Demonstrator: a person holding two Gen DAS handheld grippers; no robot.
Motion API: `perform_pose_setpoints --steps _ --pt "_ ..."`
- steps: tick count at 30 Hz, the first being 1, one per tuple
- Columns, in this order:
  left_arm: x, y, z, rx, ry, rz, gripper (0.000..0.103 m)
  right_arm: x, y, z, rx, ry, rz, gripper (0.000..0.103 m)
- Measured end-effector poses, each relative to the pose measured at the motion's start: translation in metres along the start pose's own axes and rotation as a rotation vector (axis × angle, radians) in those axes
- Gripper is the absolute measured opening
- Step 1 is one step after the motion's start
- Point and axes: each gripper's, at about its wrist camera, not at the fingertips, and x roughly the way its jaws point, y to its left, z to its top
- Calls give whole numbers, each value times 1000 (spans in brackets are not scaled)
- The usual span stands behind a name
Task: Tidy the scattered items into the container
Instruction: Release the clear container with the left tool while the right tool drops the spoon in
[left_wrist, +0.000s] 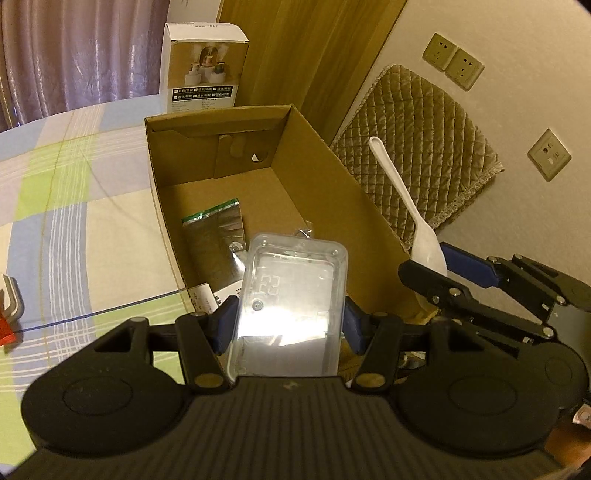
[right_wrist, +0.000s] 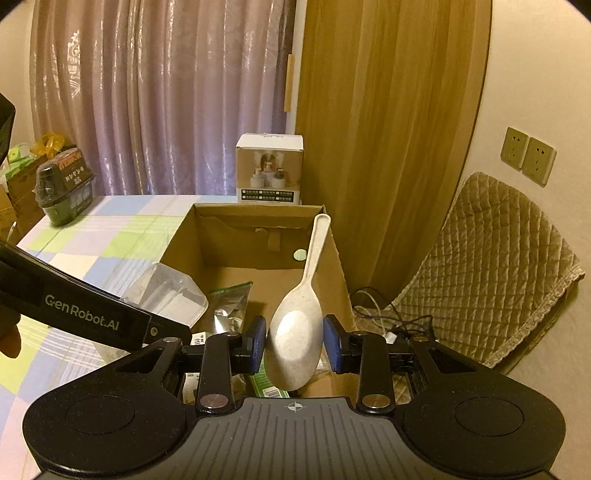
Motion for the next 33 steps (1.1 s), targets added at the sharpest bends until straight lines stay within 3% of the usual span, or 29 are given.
perform_pose_setpoints --steps 2,4,8,16,33 --pt "2 0 1 -3 -5 9 54 2 0 0 0 2 -2 36" --pt "2 3 1 -16 -11 2 63 4 -1 0 2 5 -4 36" --pt "0 8 1 12 -14 29 63 8 -2 1 0 9 -6 36" --pt "-18 33 -1 -26 -43 57 63 19 1 2 -8 29 13 36" --pt "-30 58 -18 -62 -39 67 63 35 21 0 -39 61 76 37"
